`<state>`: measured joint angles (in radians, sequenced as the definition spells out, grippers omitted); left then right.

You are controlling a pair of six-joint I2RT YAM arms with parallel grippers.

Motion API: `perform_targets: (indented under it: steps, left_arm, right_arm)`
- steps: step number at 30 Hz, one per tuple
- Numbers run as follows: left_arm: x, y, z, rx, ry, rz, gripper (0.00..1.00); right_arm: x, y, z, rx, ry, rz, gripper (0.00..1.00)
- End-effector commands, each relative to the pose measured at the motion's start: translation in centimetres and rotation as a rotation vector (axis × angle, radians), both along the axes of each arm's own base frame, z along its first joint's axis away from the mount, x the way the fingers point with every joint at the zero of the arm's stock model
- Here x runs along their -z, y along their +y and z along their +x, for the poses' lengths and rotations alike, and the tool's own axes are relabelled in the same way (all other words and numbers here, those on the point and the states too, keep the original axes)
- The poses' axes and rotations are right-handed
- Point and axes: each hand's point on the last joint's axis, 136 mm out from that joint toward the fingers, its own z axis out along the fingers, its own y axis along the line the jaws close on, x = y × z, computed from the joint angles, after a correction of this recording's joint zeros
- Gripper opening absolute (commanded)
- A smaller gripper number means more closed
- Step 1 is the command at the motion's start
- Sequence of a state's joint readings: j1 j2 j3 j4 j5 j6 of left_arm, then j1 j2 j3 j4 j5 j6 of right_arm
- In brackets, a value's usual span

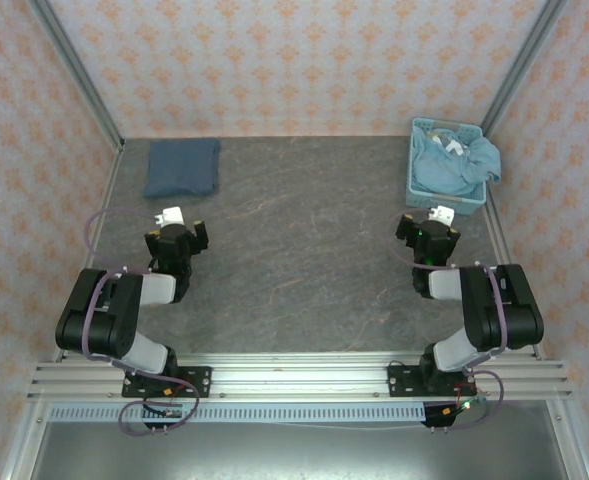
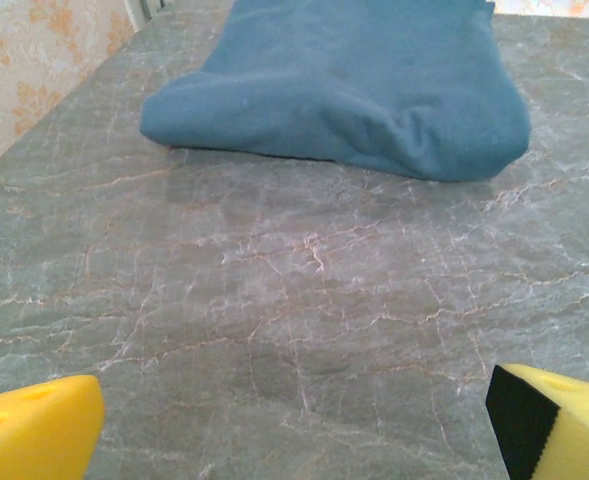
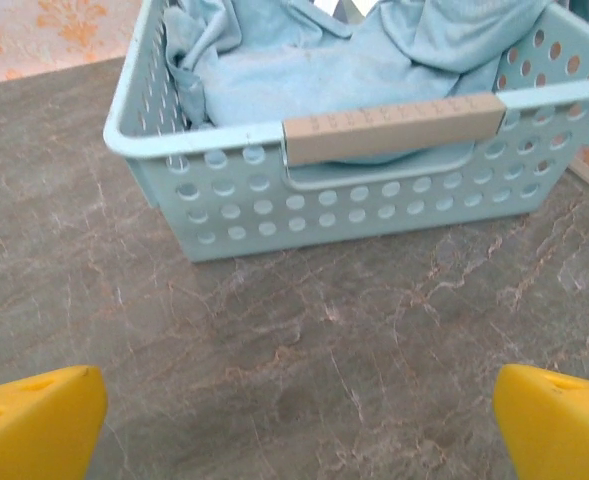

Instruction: Fold and stack the t-shirts

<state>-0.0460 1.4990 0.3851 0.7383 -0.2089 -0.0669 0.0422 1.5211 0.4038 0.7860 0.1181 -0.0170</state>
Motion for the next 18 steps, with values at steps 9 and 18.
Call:
perform_targets:
  steps: [9, 18]
  left_arm:
    - [-1.85, -0.29, 0.98, 0.006, -0.047, 0.046, 1.0]
    - [-1.83, -0.28, 0.97, 0.005, -0.046, 0.046, 1.0]
  right_arm:
    - [-0.41, -0.22, 0.19, 0.001, -0.014, -0.006, 0.99]
    - [-0.24, 0.49, 0.48, -0.044, -0.001, -0.005, 0.99]
